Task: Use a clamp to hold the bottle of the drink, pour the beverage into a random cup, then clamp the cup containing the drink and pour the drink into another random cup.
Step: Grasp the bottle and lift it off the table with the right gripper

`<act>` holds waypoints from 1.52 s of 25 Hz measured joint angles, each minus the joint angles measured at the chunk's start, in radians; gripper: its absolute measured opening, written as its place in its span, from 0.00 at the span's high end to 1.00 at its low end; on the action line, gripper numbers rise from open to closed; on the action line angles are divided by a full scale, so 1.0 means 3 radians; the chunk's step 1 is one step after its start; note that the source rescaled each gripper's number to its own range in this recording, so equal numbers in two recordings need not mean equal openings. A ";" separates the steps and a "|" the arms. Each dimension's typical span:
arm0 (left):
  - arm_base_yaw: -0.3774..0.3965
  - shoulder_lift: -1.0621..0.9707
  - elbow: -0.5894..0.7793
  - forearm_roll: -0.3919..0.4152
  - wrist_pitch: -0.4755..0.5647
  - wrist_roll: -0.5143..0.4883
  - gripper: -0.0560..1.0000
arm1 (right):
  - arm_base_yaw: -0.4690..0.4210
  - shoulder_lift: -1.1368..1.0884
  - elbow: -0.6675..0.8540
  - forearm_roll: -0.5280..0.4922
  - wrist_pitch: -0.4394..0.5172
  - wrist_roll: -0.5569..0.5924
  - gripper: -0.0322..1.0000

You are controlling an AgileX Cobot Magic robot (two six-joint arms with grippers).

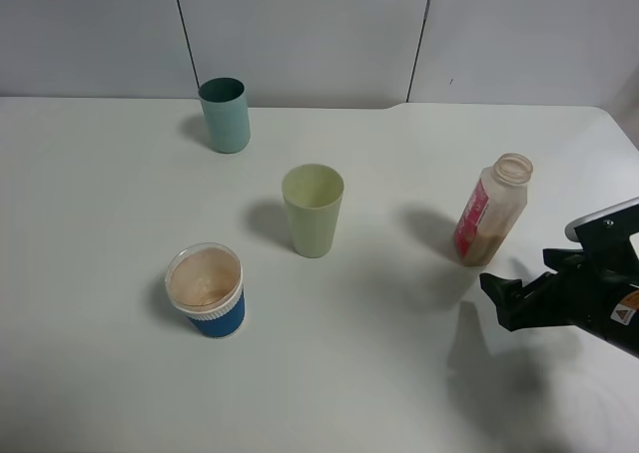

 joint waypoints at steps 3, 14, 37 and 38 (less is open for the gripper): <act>0.0000 0.0000 0.0000 0.0000 0.0000 0.0000 0.04 | 0.0000 0.0000 0.0000 0.0000 0.0000 -0.0004 0.25; 0.0000 0.0000 0.0000 0.0000 0.0000 0.0000 0.04 | 0.0000 0.0000 0.0000 0.0000 0.0000 -0.0004 0.28; 0.0000 0.0000 0.0000 0.0000 0.0000 0.0000 0.04 | 0.0415 0.0028 -0.0272 0.0268 0.0000 0.0439 0.14; 0.0000 0.0000 0.0000 0.0000 0.0000 0.0000 0.04 | 0.0538 0.0107 -0.0334 0.0389 -0.0012 0.0440 0.14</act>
